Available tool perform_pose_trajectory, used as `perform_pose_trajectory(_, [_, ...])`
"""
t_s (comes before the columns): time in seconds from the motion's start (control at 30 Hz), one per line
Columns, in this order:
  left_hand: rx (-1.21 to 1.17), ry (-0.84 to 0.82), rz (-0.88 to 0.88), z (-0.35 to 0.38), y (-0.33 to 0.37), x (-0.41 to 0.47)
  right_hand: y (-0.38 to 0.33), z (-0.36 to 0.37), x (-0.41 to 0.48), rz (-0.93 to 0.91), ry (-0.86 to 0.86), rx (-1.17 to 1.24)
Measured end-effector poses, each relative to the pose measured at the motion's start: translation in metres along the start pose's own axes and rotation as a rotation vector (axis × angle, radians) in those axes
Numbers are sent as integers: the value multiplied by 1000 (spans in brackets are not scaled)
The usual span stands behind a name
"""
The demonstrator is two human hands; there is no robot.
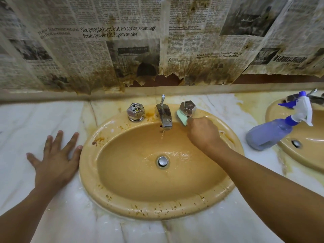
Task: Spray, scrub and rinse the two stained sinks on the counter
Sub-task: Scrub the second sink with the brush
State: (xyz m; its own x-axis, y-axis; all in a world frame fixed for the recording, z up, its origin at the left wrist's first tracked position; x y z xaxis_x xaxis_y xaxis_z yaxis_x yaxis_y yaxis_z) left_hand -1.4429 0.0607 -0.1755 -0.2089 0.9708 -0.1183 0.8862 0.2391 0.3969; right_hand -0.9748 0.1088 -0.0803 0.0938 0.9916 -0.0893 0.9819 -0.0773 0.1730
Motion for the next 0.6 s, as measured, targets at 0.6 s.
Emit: perform_pose_trajectory(0.6, [0,24,-8,-4,1,-2,-37,1,45,110,-2,424])
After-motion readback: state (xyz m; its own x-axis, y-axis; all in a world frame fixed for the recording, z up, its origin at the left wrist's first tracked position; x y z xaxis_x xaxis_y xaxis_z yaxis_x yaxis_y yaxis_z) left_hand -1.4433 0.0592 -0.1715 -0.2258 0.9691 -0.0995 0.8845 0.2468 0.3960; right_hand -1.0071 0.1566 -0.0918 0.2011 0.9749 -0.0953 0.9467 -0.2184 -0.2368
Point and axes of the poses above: each hand's wrist, its own x-axis towards the middle knuckle, its own z-axis out of the palm, y = z × x, the point moved 10 cm from there along x, towards the middle knuckle, and after that the axes turned 12 degrees about -x, right-handed, at the moved point
